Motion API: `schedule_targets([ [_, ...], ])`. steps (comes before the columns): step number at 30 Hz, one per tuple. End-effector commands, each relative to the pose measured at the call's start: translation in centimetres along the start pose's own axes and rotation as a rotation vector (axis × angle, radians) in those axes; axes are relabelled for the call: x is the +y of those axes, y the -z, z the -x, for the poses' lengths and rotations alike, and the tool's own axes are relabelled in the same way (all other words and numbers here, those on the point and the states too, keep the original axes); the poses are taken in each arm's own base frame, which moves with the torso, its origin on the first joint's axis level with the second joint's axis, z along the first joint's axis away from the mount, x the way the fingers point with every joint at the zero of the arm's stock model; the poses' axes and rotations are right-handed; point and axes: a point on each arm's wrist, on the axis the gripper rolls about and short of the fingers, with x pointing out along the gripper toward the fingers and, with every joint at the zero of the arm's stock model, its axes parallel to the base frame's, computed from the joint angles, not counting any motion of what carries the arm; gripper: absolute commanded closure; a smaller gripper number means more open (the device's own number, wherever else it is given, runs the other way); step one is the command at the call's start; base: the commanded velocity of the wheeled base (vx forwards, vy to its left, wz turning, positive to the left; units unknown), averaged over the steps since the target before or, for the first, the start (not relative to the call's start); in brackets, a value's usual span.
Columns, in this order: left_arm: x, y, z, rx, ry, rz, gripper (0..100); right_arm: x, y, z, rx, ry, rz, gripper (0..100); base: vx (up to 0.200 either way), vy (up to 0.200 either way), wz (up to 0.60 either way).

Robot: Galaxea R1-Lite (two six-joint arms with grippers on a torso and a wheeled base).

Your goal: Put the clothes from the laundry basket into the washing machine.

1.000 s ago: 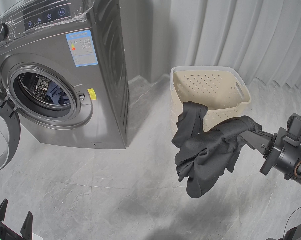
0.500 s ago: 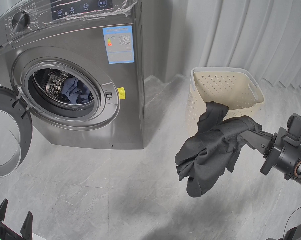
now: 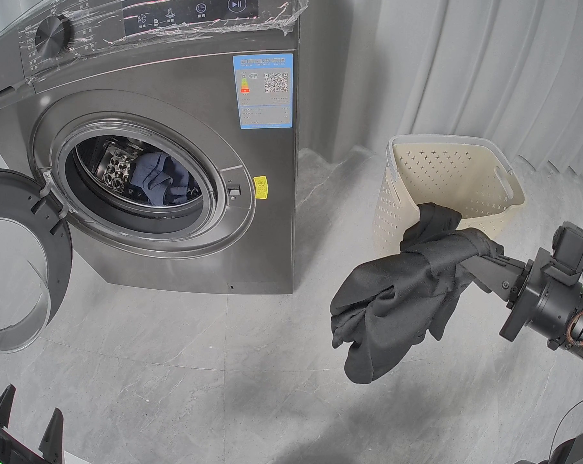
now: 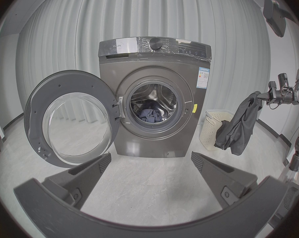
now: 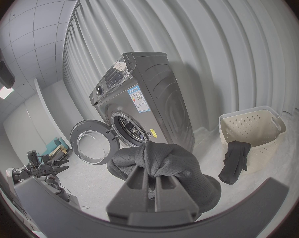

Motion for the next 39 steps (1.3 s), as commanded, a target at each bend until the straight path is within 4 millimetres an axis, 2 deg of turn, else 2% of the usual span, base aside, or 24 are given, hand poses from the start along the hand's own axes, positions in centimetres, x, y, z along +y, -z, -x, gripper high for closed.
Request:
schedule_targets([
  [1, 0.01, 0.47, -0.04, 0.006, -0.001, -0.001, 0, 0.02, -0.08, -0.06, -0.003, -0.001, 0.0, 100, 0.0, 0.2, 0.0],
  [35, 0.02, 0.47, -0.04, 0.006, -0.005, 0.01, 0, -0.03, -0.04, -0.04, -0.002, 0.006, 0.001, 100, 0.0, 0.2, 0.0],
  [39, 0.02, 0.47, -0.04, 0.006, -0.005, 0.01, 0, -0.04, -0.11, 0.02, -0.005, 0.007, 0.001, 100, 0.0, 0.0, 0.0],
])
